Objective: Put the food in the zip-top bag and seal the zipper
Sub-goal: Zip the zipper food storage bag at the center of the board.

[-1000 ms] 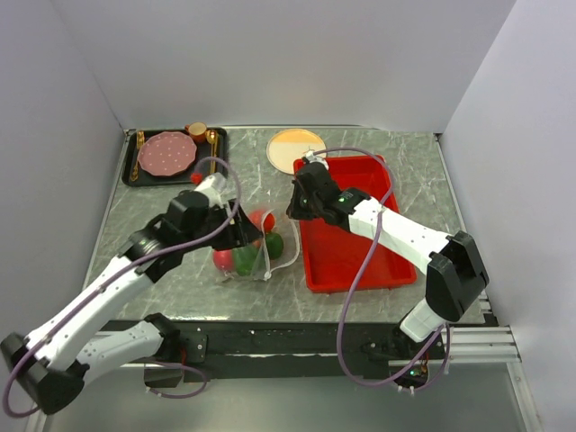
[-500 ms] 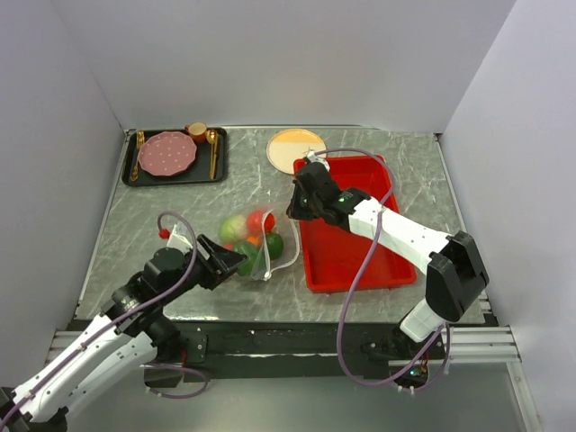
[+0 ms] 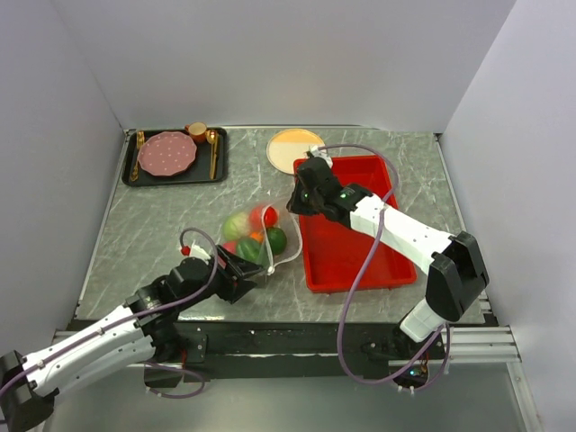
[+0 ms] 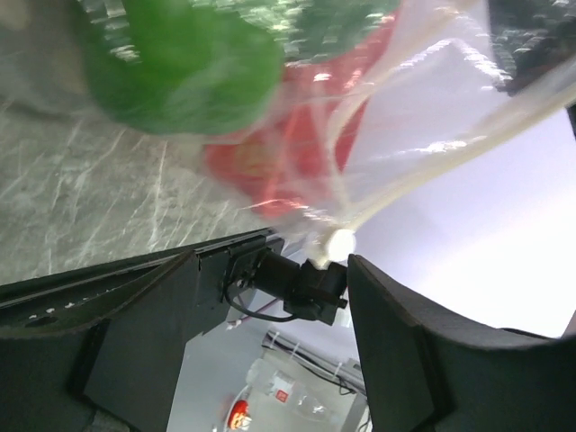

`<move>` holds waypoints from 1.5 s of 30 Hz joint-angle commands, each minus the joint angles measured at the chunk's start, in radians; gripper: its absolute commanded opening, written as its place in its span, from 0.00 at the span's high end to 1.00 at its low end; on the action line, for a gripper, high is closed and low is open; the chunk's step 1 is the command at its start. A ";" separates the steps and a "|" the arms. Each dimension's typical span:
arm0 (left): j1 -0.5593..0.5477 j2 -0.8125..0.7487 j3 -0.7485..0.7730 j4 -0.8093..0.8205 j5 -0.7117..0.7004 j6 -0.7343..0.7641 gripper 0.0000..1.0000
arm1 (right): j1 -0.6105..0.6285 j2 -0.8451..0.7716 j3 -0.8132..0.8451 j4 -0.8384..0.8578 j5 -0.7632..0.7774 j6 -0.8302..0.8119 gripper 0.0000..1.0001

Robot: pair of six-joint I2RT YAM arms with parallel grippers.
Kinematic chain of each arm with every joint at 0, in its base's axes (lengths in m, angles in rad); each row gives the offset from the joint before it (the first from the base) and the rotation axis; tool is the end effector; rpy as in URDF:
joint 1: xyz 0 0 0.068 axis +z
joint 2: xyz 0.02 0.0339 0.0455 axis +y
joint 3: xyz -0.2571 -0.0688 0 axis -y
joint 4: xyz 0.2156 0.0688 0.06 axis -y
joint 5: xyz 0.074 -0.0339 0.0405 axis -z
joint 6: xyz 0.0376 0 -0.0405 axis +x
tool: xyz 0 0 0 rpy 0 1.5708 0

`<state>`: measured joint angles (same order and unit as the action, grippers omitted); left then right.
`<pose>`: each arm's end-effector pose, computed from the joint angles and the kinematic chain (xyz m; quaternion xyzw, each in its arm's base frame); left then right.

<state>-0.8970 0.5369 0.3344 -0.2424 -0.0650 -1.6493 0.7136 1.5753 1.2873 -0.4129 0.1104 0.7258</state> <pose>0.0787 -0.0946 0.2124 -0.3266 0.7798 -0.5019 0.1827 0.2522 0.2129 0.2951 0.0288 0.9054 0.2397 0.3494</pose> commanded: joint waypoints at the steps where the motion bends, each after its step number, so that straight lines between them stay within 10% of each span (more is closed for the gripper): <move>1: -0.039 -0.034 -0.084 0.150 -0.065 -0.116 0.28 | -0.019 -0.004 0.050 0.017 0.028 0.026 1.00; 26: -0.054 0.172 -0.153 0.494 -0.183 -0.216 0.34 | -0.017 -0.051 -0.022 0.045 -0.020 0.061 0.99; 45: -0.054 0.072 -0.132 0.312 -0.233 -0.236 0.86 | -0.016 -0.064 -0.043 0.045 -0.026 0.053 0.99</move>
<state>-0.9470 0.6594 0.1764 0.1322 -0.2535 -1.8736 0.7002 1.5600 1.2491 -0.4034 0.0845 0.7731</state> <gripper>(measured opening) 0.172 0.013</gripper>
